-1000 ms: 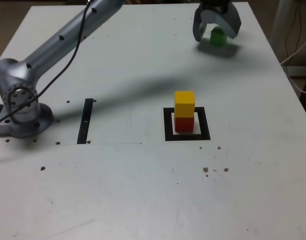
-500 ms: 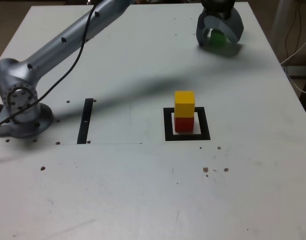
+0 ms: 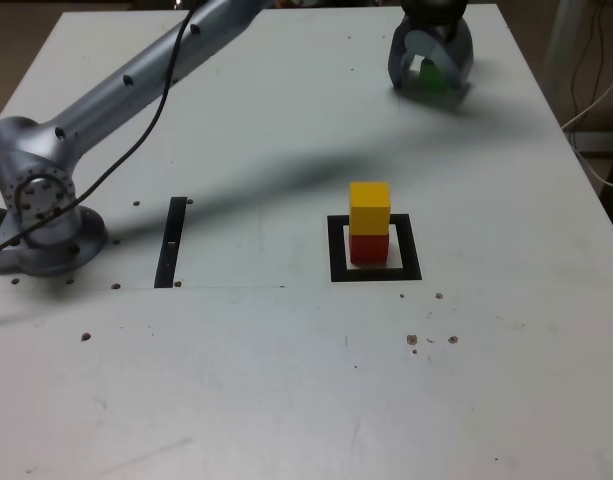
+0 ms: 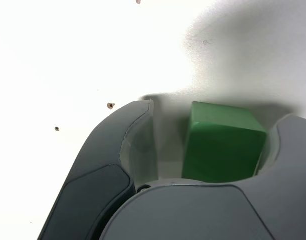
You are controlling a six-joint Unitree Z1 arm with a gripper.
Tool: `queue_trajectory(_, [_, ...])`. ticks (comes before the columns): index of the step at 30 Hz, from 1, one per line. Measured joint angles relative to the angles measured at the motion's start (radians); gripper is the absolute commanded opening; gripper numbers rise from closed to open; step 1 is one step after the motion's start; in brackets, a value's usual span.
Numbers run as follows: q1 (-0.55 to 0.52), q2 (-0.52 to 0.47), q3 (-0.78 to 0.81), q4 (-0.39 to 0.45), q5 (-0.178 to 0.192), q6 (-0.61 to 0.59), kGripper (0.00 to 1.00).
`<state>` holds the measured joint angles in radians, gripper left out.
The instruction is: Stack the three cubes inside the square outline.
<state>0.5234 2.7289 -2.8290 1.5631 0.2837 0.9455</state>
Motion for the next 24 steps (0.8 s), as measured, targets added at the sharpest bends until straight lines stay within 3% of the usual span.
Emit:
queue_trajectory(11, [-0.008, 0.0, -0.001, -0.006, -0.001, -0.01, 0.31])
queue_trajectory(18, [-0.013, -0.009, -0.001, 0.023, -0.004, -0.025, 0.28])
queue_trajectory(24, [-0.018, -0.03, 0.0, 0.037, -0.005, -0.041, 0.19])
